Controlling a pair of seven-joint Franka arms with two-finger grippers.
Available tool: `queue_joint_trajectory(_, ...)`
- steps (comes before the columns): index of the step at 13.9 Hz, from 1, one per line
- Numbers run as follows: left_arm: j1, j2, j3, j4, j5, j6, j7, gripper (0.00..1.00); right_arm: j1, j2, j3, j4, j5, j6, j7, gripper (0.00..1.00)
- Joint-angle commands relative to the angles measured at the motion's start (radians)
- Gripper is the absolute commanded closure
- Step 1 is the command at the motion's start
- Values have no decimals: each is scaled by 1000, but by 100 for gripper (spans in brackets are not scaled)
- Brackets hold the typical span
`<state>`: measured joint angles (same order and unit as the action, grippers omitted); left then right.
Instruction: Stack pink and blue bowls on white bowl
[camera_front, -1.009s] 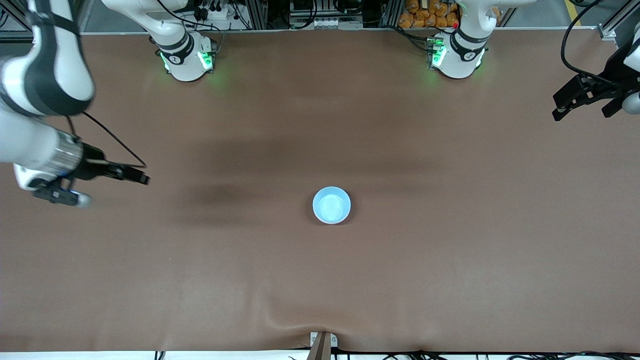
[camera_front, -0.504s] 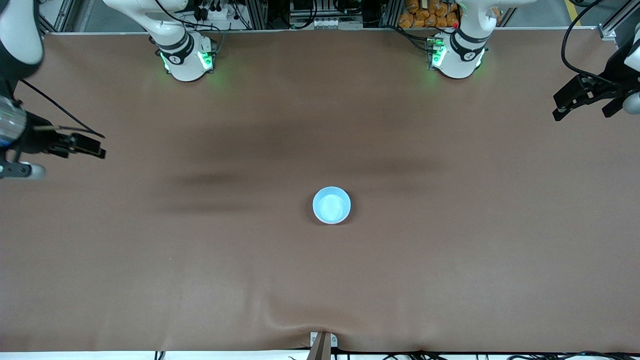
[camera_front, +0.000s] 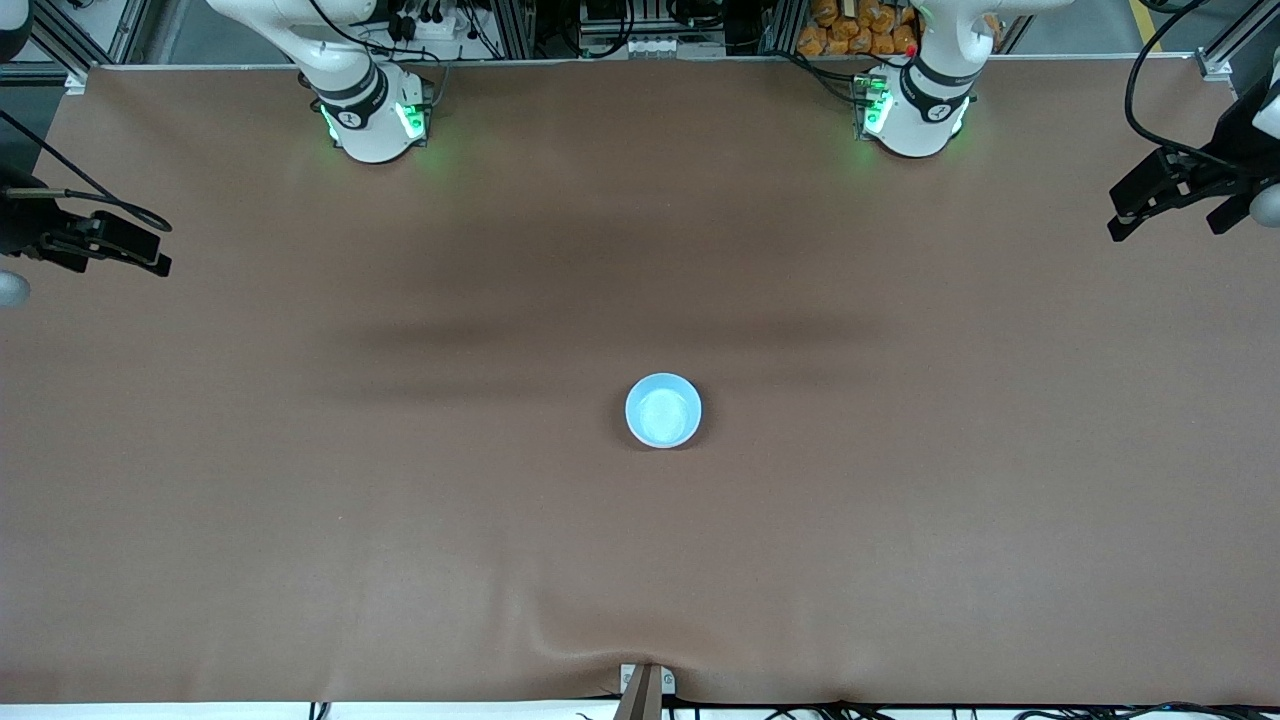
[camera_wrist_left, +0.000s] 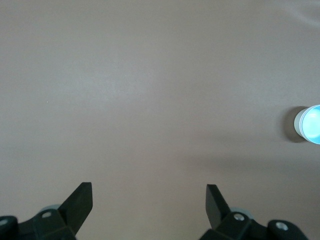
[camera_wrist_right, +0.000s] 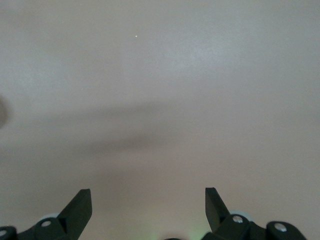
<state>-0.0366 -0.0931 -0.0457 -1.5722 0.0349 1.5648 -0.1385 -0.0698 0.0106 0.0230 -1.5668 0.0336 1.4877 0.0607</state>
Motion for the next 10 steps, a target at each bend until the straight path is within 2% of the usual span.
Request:
queue_joint_trajectory(1, 1, -13, -2, -2, 0, -12, 20, 0, -28, -12, 41, -2, -20, -10, 30, 0)
queue_joint_trajectory(10, -6, 1, -3, 17, 5, -29, 16, 0, -16, -9, 9, 24, -20, -12, -59, 0)
